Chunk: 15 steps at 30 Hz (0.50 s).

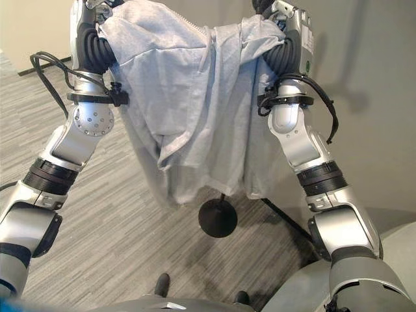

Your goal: Hang the clothes on the sofa on the clothes rack.

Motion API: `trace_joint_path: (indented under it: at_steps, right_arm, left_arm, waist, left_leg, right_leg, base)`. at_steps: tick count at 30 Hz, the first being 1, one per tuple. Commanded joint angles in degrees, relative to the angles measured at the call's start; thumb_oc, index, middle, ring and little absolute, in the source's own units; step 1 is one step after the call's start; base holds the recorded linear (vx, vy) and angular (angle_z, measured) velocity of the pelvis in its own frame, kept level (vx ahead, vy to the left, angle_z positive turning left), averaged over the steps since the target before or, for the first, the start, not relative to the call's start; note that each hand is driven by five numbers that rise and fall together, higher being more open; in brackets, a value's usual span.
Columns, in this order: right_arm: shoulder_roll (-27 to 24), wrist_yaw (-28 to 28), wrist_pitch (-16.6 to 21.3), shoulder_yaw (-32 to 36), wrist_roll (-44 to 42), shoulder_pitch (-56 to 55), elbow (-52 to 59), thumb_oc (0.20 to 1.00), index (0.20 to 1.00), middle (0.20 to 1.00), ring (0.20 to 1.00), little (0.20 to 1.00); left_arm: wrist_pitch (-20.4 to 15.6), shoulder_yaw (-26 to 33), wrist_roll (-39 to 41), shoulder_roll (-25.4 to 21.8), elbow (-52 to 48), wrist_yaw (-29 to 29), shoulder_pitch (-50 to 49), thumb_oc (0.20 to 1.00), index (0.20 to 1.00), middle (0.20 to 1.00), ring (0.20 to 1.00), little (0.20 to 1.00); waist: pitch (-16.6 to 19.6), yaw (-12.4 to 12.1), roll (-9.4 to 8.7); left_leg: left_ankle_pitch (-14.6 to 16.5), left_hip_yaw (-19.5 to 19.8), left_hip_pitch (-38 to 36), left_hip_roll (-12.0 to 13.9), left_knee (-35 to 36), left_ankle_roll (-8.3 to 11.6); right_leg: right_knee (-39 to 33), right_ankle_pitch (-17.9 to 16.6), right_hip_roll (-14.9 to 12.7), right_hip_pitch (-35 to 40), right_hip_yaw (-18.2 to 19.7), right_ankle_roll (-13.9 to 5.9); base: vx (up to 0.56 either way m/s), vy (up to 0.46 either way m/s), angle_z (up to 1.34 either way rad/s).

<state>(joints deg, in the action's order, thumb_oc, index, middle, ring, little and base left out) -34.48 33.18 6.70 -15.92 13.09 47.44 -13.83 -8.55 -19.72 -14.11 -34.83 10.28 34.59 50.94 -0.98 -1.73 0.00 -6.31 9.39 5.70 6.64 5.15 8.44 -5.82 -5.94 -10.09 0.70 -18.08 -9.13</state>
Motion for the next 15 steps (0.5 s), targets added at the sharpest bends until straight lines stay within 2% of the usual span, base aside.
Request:
trace_joint_path:
  at_steps: [1,9,15]
  right_arm:
    - [-0.9,0.5,1.8,3.5,-0.4,-1.4,1.0,0.200,0.200,0.200,0.200,0.200]
    - [2.1,0.0,1.9,7.9,-0.6,-10.9,2.8,0.200,0.200,0.200,0.200,0.200]
    - [0.8,-0.5,1.6,9.5,-0.9,-14.4,1.1,0.200,0.200,0.200,0.200,0.200]
  left_arm:
    - [-0.7,2.5,-0.4,-1.9,1.7,0.7,-0.4,0.200,0.200,0.200,0.200,0.200]
    - [0.0,5.3,-2.0,-1.9,-0.1,0.2,-5.7,0.200,0.200,0.200,0.200,0.200]
    - [0.0,5.5,-2.1,-2.0,-0.2,-0.6,-6.7,0.200,0.200,0.200,0.200,0.200]
  waist:
    - [6.1,-0.4,-0.86]
    - [6.4,0.7,-0.34]
    - [6.3,2.0,-0.11]
  left_leg:
    - [5.0,-3.3,-0.8,-4.0,-0.1,-2.20]
    - [5.8,-5.3,-2.3,-3.8,-0.1,-2.78]
    - [6.3,-6.6,-3.1,-3.5,-0.1,-3.07]
  right_leg:
    - [0.8,4.7,-1.1,-1.4,4.9,-3.38]
    - [0.8,4.1,-1.8,-1.6,6.0,-3.86]
    - [0.8,3.9,-2.0,-1.9,7.1,-4.12]
  base:
    - [0.02,0.038,-0.13]
    - [0.03,0.048,-0.13]
    - [0.03,0.022,-0.11]
